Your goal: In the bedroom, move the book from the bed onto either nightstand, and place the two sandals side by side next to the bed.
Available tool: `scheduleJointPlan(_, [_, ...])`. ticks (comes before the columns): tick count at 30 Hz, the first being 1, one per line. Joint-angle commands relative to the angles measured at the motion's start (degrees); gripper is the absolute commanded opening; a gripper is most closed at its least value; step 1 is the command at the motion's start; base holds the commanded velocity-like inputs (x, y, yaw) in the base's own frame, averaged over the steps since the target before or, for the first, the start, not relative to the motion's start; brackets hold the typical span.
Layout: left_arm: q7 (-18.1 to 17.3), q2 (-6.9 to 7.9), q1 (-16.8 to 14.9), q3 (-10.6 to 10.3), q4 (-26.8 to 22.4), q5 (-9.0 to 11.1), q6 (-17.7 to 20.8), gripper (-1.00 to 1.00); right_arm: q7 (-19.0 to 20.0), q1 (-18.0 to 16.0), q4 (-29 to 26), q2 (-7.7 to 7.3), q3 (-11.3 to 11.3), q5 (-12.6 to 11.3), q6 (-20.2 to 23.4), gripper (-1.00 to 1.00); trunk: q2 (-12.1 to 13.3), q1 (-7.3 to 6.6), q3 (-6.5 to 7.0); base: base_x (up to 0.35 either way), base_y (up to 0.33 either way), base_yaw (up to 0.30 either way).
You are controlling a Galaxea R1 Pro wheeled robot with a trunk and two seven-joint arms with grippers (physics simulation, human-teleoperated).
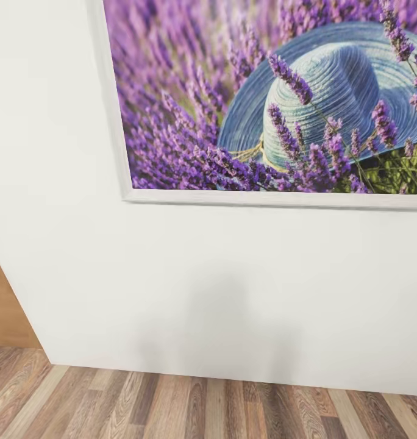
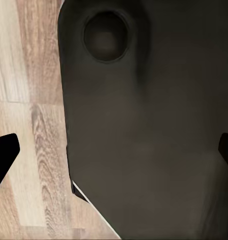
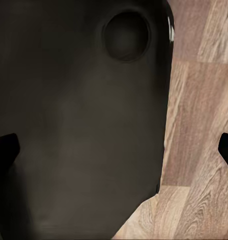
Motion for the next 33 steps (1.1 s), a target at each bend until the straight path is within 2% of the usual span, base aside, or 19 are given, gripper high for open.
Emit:
scheduleJointPlan(1, [-0.09,-0.26,0.00,0.33,-0.33,0.09,0.33,1.00,0.33,-0.34,-0.26,-0.09,-0.33,-0.33,0.33,1.00,-0.02,0.00,-0.03,0.000,0.000,0.000])
scheduleJointPlan(21, [-0.09,-0.26,-0.01,0.44,-3.00,0.02,0.79,1.00,1.05,-0.62,-0.25,-0.09,-0.46,-0.09,1.40,1.00,-0.02,0.00,-0.03,0.000,0.000,0.005])
scheduleJointPlan(33, [-0.09,-0.26,0.00,0.44,-3.08,0.00,0.77,1.00,1.05,-0.62,-0.21,-0.09,-0.46,-0.09,1.41,1.00,-0.02,0.00,-0.03,0.000,0.000,0.252])
